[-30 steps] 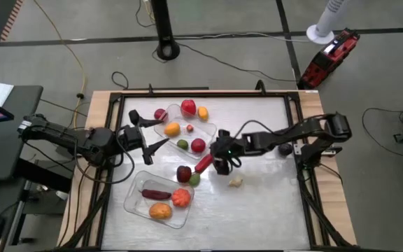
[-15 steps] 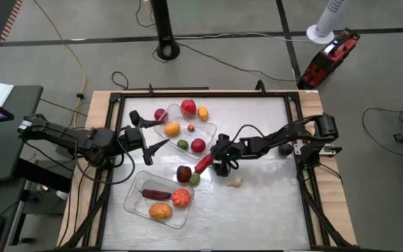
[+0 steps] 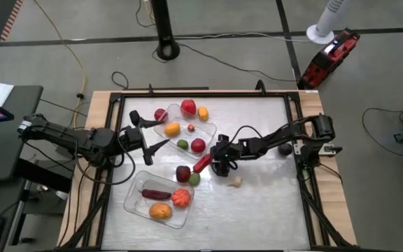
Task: Sort produce into baskets
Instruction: Put the pepper into the bottom transparent bin
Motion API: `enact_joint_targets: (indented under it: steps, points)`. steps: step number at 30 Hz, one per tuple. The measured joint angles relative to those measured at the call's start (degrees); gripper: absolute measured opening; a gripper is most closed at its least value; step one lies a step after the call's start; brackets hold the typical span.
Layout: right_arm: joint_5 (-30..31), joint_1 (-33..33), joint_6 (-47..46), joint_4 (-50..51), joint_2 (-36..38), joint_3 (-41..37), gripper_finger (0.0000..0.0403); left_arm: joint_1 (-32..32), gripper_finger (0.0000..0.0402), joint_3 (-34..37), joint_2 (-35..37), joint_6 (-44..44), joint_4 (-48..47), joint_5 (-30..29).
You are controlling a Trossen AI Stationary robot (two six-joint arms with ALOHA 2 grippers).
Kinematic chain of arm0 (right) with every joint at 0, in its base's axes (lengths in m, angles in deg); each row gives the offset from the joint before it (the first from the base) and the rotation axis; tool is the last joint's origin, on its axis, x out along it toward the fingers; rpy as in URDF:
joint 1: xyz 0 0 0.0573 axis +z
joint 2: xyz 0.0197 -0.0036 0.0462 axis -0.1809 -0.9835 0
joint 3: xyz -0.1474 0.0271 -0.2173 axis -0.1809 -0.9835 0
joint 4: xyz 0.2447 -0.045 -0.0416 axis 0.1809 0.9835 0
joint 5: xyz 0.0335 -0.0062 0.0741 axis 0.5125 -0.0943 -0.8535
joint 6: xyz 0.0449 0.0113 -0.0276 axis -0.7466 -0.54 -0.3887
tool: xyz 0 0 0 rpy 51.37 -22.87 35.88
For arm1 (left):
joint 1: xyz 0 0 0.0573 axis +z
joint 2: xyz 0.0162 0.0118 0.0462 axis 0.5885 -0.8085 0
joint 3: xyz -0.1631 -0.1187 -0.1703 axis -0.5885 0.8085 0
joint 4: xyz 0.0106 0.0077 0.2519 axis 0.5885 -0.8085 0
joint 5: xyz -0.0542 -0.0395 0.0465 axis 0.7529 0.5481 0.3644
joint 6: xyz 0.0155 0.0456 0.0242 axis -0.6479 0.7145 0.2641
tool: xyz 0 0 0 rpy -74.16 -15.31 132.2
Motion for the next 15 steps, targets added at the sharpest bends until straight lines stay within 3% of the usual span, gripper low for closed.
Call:
enact_joint_targets:
  steps: [7,15]
  points:
    - [2.25,1.83,-1.34,0.32,0.01,0.00,0.0181,-0.01,0.0294,0.00,0.00,0.37,-0.27,0.02]
    - [6.63,4.73,-2.43,8.11,3.04,1.27,0.0082,-0.04,0.0294,-0.02,0.59,1.05,-0.44,-1.62]
